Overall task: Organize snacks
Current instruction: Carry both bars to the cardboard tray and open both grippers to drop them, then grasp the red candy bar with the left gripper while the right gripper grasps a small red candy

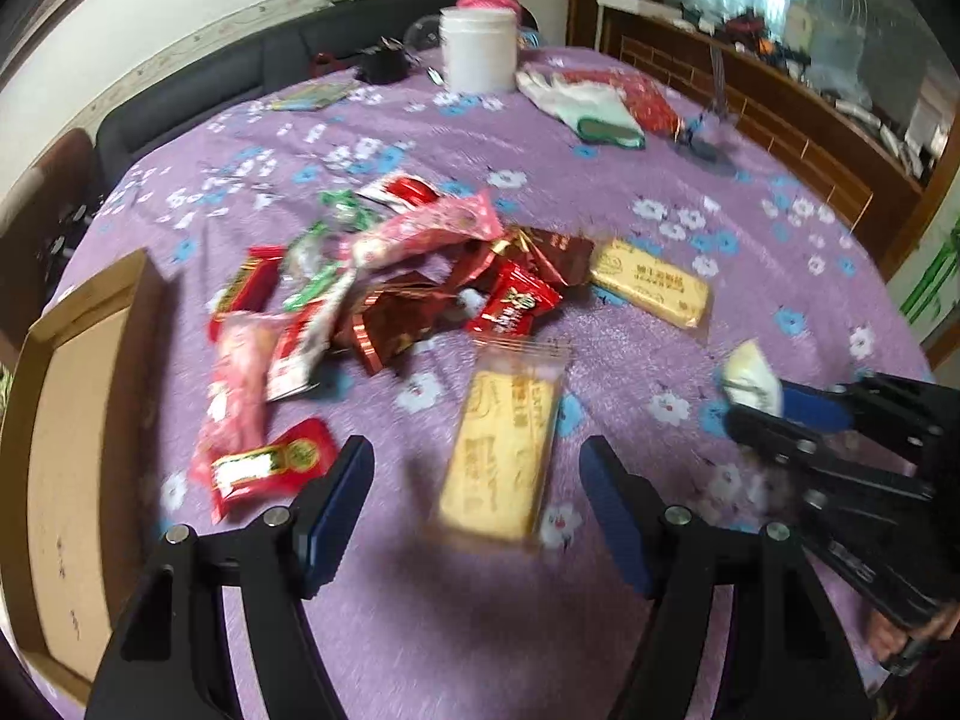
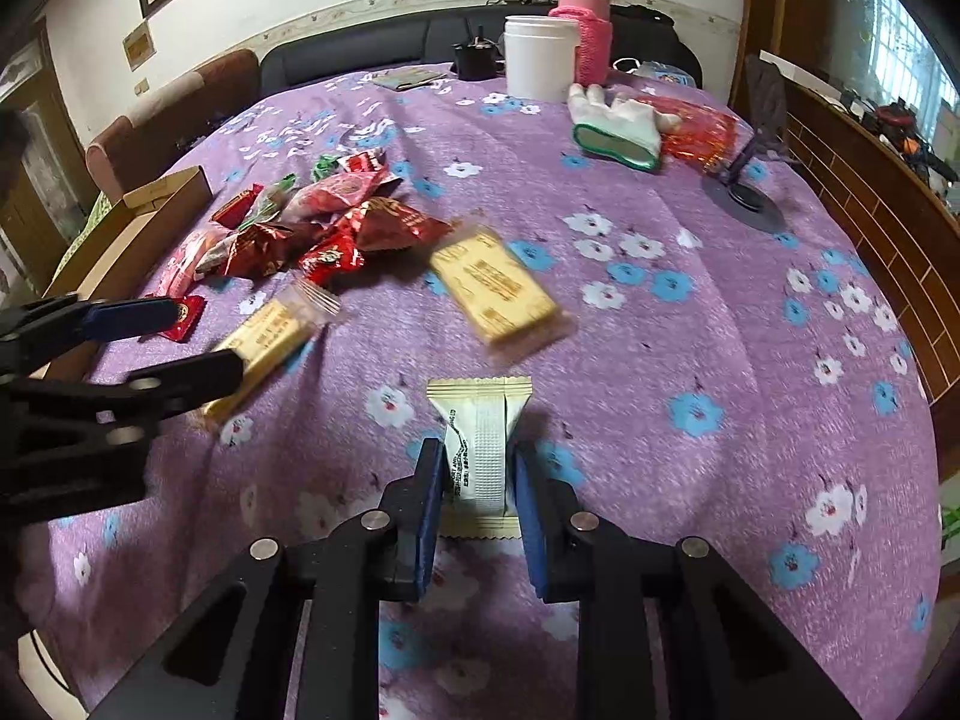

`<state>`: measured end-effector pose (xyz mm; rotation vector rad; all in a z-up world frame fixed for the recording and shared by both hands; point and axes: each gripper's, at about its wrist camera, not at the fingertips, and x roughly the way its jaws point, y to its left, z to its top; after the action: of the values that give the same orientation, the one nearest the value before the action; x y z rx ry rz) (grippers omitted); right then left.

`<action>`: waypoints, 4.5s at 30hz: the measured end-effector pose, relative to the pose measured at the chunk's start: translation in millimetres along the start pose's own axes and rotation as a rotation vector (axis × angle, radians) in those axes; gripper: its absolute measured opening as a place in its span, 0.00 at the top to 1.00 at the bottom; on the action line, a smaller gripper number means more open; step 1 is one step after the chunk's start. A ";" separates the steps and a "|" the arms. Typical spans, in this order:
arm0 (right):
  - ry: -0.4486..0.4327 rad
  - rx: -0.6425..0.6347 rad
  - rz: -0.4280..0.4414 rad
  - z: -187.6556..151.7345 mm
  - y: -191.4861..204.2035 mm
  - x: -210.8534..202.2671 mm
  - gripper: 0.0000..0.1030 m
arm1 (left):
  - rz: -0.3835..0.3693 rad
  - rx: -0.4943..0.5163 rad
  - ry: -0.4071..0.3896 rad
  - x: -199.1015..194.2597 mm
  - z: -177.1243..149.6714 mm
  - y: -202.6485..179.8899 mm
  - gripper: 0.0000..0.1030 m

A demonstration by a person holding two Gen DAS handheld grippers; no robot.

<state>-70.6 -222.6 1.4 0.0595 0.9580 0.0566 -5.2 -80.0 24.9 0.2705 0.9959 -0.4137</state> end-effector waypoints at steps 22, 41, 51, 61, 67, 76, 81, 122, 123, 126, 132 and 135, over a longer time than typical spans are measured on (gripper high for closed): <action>-0.048 -0.018 0.014 -8.2 11.4 -27.1 0.76 | 0.017 0.003 -0.095 -42.9 -21.9 -15.1 0.69; -0.225 -0.180 0.103 13.0 118.2 -124.5 0.76 | 0.268 -0.141 -0.365 -197.5 -64.2 54.5 0.68; -0.287 -0.238 0.194 55.9 183.4 -147.4 0.75 | 0.411 -0.201 -0.458 -251.6 -75.0 114.6 0.68; -0.267 -0.237 0.316 121.9 235.7 -114.3 0.75 | 0.499 -0.270 -0.435 -238.9 -44.5 198.8 0.68; -0.176 -0.250 0.364 148.0 273.8 -46.2 0.75 | 0.398 -0.371 -0.289 -171.3 -23.2 266.7 0.68; -0.039 -0.279 0.329 168.5 310.2 57.1 0.75 | 0.224 -0.516 -0.124 -62.1 -7.8 330.8 0.68; -0.001 -0.268 0.305 173.7 315.8 91.7 0.75 | 0.201 -0.522 -0.085 -27.0 -0.6 337.7 0.62; -0.057 0.103 0.149 87.0 24.2 24.0 0.42 | -0.009 -0.261 0.015 -8.6 3.8 116.4 0.34; -0.046 0.092 0.167 88.9 32.0 28.8 0.42 | 0.003 -0.259 0.032 -2.7 4.1 115.3 0.34; 0.000 0.093 0.177 91.2 48.5 48.2 0.47 | 0.047 -0.237 0.100 19.5 3.7 108.7 0.50; 0.038 0.108 0.194 89.5 61.4 66.7 0.83 | 0.010 -0.163 0.121 14.2 -6.6 91.1 0.63; 0.044 0.072 0.183 80.5 63.2 56.1 0.84 | -0.058 -0.115 0.139 8.7 -17.1 76.8 0.63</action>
<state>26.2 -157.5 6.6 0.2127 0.9961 0.1930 21.0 -6.6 11.1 0.1689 1.1617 -0.3928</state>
